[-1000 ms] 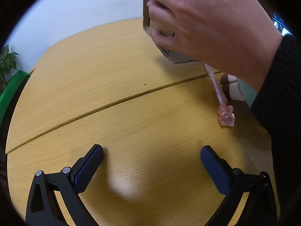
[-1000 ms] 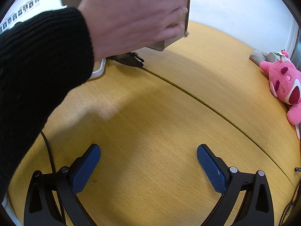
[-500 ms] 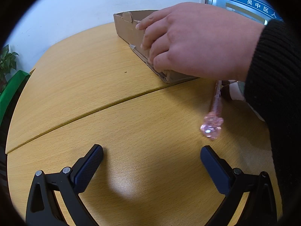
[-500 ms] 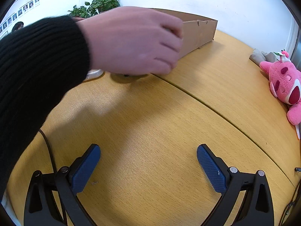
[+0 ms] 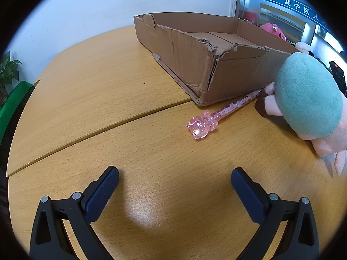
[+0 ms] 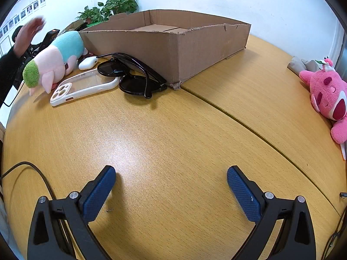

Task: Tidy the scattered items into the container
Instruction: 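Close the left gripper on the plush pig while the right gripper grasps it too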

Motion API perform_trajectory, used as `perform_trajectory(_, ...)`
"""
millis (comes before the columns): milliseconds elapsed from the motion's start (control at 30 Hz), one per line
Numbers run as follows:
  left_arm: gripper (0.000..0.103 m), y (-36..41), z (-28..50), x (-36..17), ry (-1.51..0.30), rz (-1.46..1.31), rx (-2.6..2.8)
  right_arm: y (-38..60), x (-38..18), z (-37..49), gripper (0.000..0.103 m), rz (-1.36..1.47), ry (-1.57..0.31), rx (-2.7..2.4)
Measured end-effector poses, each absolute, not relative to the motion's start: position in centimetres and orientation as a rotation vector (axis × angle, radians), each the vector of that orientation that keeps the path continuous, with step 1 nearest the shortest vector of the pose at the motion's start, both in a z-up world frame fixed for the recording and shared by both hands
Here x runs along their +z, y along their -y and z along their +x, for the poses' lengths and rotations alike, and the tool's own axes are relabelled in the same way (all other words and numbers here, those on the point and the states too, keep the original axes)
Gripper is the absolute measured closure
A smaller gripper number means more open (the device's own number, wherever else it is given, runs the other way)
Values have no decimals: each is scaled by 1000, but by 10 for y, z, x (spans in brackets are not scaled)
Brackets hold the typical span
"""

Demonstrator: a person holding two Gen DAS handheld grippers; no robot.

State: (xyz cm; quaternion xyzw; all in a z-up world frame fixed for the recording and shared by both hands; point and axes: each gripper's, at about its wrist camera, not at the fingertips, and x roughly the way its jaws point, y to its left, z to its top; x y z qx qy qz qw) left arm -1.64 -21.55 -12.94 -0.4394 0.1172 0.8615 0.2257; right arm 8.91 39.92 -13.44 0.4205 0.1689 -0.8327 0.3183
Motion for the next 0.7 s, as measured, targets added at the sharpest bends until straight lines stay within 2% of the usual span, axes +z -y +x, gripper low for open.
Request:
perform_trajectory(367, 0, 216, -16, -130, -325, -1210, 2372, -394, -134, 89, 0, 1111, -444, -2201)
perform_trajectory(533, 0, 216, -16, -130, -324, -1214, 2384, -374, -134, 93, 0, 1199, -349, -2372)
perform_trajectory(700, 0, 214, 2, -132, -194, -1308, 2571, -350, -134, 110, 0, 1251, -287, -2473)
